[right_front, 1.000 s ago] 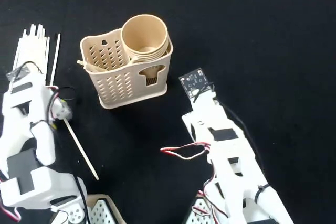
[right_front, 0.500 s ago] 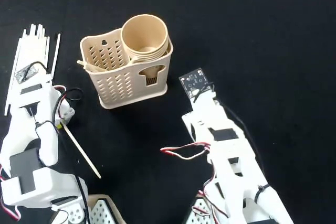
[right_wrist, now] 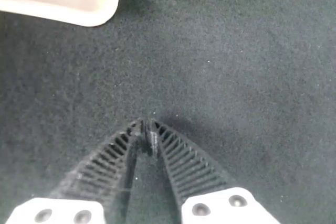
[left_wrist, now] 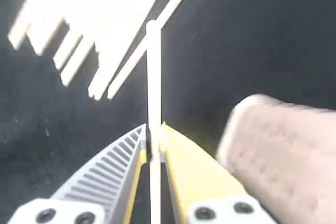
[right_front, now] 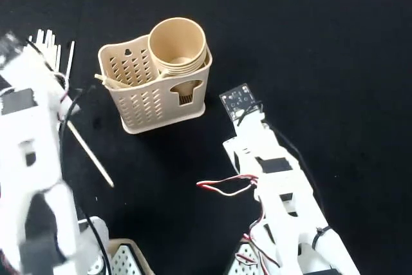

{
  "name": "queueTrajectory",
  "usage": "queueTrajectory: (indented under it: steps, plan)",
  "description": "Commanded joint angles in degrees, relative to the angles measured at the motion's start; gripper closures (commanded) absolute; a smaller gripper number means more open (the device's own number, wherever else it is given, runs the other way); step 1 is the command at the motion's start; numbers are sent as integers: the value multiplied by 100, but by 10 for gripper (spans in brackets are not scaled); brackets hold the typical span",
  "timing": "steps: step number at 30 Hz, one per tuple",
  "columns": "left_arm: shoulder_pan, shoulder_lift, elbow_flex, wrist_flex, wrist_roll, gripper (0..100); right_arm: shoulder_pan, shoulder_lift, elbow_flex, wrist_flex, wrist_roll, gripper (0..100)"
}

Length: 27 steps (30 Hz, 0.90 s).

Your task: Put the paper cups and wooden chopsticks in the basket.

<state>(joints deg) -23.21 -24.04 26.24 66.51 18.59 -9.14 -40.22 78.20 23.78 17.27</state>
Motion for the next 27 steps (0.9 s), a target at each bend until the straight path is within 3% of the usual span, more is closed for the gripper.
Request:
queueTrajectory:
  steps: [1, 4, 8, 14, 22, 27]
  plan:
    - [242, -1802, -743, 70, 9, 970, -70, -171, -31, -53, 44, 985]
    - [567, -2664, -1015, -316, 0, 970, -70, -171, -31, -53, 44, 985]
    - [1007, -3341, -1042, -1600, -44, 970, -70, -171, -31, -53, 44, 985]
    - [1596, -3437, -1042, -3218, -1169, 970, -70, -171, -31, -53, 44, 985]
    - [1886, -3429, -901, -3376, -1415, 970, -70, -171, -31, -70, 44, 985]
    - [1895, -3420, -75, -3376, -1407, 970, -70, -171, -31, -70, 44, 985]
